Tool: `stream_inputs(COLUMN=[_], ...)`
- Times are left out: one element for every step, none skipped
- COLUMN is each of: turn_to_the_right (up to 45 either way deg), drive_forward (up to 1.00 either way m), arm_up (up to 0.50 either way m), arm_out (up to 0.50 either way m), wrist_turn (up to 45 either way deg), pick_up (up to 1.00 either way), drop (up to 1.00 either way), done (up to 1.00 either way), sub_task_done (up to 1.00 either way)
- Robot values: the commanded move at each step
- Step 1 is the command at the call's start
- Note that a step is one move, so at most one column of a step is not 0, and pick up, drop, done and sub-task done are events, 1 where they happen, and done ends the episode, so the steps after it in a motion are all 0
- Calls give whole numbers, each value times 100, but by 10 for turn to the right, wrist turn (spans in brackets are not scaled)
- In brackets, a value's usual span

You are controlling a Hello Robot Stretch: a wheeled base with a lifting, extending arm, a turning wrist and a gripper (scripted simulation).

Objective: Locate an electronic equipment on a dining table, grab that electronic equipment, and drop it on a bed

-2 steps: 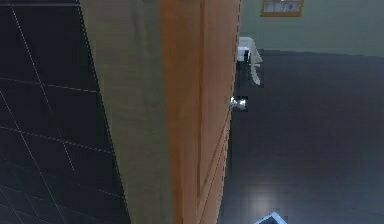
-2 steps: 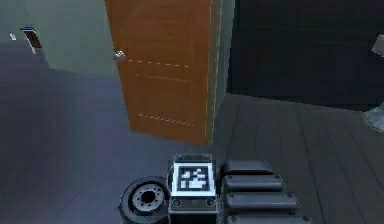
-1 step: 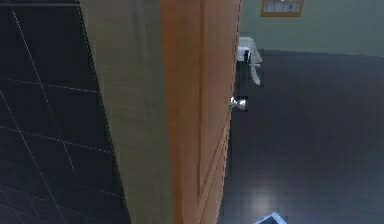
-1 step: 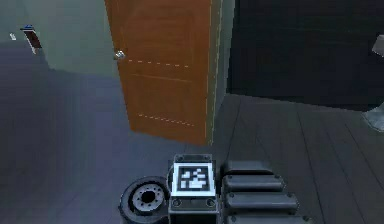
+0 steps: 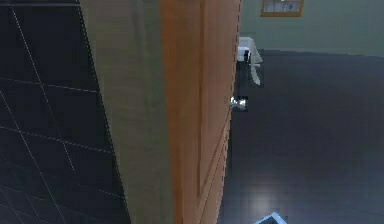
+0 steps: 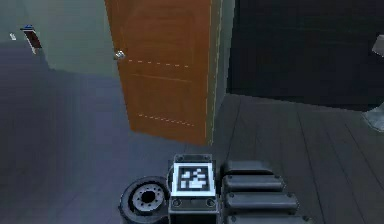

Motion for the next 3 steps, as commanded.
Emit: stream_inputs(turn_to_the_right=[90,450,-90], drive_forward=[0,0,0], arm_up=[0,0,0], arm_out=[0,0,0], wrist_turn=[0,0,0], pick_up=[0,0,0], drop=[0,0,0], done=[0,0,0], sub_task_done=[0,0,0])
